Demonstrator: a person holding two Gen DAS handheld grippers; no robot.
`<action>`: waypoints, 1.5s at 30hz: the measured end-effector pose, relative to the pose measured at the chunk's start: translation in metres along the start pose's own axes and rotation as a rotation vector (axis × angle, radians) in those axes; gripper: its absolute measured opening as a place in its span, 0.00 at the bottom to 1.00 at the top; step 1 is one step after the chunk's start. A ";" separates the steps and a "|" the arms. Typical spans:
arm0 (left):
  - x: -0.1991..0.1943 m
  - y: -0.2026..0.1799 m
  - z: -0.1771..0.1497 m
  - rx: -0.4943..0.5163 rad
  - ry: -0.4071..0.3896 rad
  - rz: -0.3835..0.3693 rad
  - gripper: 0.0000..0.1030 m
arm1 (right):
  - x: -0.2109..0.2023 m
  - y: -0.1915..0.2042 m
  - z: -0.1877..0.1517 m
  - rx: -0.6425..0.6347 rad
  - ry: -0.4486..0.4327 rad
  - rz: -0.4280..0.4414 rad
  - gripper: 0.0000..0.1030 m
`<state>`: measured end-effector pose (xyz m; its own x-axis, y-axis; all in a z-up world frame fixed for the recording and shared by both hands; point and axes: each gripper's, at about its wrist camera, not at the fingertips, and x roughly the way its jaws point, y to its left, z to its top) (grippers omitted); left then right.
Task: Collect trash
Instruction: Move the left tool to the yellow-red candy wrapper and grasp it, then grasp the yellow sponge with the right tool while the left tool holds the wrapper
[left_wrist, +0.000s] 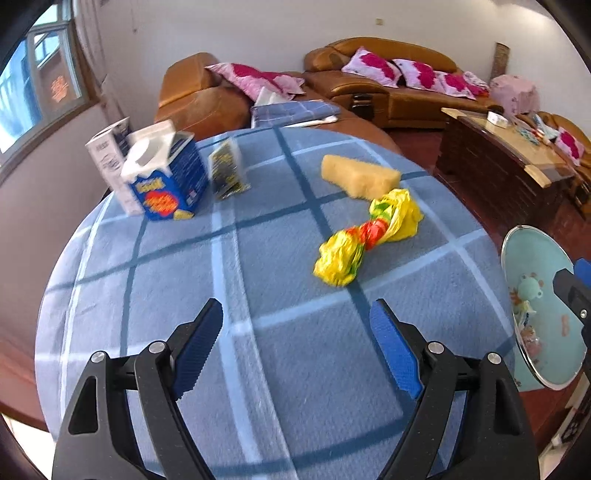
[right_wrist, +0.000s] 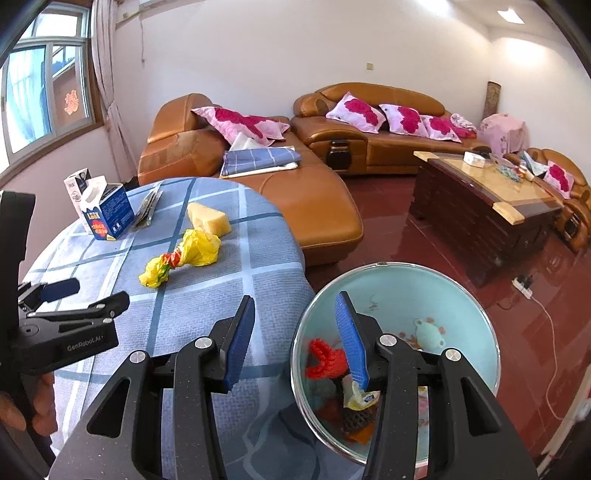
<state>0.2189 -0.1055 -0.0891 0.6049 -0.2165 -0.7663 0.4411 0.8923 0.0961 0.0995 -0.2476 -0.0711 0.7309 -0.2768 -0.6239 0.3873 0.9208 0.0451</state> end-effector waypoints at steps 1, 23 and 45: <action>0.005 -0.002 0.004 0.005 0.008 -0.006 0.78 | 0.002 -0.001 0.001 0.003 0.001 -0.002 0.44; 0.058 -0.023 0.029 -0.005 0.069 -0.087 0.27 | 0.024 -0.013 0.009 0.036 0.024 0.008 0.44; 0.010 0.080 -0.006 -0.188 0.062 0.172 0.27 | 0.047 0.047 0.035 -0.099 0.010 0.085 0.44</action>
<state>0.2558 -0.0339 -0.0931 0.6164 -0.0355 -0.7866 0.2006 0.9731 0.1133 0.1718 -0.2268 -0.0707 0.7527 -0.1939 -0.6291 0.2661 0.9637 0.0214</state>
